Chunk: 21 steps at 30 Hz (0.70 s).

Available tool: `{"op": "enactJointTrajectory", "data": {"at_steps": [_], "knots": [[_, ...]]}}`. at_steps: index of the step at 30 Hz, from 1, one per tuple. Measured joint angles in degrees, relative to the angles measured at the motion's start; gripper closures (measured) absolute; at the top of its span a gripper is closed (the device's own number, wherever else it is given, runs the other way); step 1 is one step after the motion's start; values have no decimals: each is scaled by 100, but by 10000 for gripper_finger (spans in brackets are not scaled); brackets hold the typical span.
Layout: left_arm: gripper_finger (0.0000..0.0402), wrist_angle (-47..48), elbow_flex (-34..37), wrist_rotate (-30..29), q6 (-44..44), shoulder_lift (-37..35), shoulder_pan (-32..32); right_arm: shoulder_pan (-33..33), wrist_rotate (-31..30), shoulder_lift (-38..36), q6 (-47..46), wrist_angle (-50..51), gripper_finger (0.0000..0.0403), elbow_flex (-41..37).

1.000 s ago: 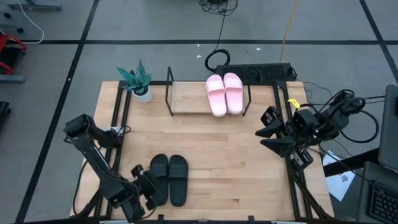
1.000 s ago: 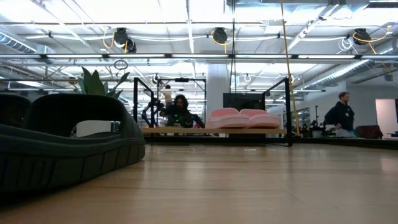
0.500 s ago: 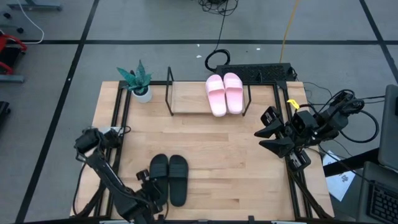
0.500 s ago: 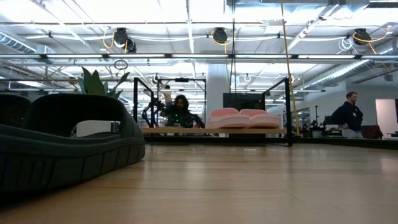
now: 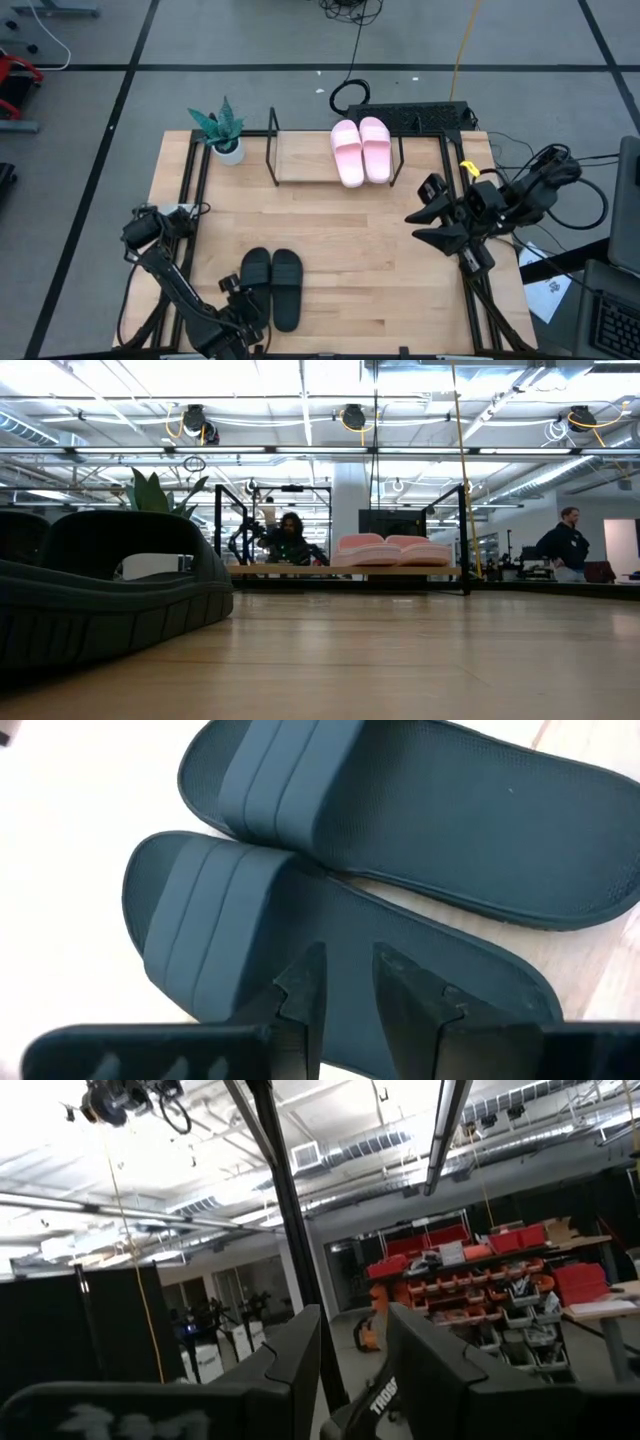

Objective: Pick and place slides into the shelf
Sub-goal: Put the left black slipper on the shelf

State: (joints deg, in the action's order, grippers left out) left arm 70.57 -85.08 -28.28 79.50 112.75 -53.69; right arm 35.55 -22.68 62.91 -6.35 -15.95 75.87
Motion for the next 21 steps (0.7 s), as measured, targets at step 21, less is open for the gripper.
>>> {"op": "enactJointTrajectory", "data": {"at_steps": [21], "knots": [[314,-11,0,389,969,-9,26,0,2,0,0,425,293,-1]]}}
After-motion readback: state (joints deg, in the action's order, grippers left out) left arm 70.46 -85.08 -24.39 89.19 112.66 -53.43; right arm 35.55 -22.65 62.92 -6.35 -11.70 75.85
